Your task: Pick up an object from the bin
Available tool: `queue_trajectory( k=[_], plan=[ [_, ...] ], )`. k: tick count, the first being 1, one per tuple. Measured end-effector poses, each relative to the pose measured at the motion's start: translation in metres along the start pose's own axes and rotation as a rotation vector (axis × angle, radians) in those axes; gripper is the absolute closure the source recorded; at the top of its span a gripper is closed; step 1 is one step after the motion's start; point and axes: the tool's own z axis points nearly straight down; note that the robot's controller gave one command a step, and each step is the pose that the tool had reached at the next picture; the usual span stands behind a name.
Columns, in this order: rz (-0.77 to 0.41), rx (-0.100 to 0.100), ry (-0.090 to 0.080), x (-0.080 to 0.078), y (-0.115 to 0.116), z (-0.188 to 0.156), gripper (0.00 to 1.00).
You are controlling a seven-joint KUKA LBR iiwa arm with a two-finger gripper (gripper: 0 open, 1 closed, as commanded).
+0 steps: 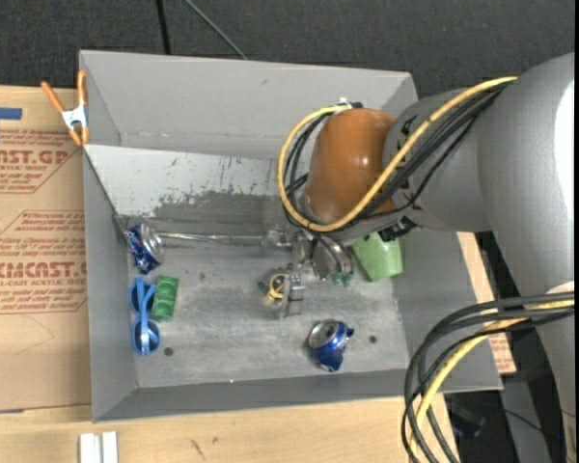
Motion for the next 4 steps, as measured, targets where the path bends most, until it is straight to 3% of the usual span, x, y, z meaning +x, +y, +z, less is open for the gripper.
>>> queue_trajectory(
  k=[1,2,3,4],
  plan=[
    [0.001,-0.001,0.0,0.0008,0.0002,-0.0022,1.0],
    [0.001,-0.001,0.0,0.001,0.0002,-0.002,0.0],
    [0.002,-0.001,0.001,0.001,0.0002,-0.002,1.0],
    [0.002,-0.002,0.001,0.001,0.0002,-0.002,0.0]
  ],
)
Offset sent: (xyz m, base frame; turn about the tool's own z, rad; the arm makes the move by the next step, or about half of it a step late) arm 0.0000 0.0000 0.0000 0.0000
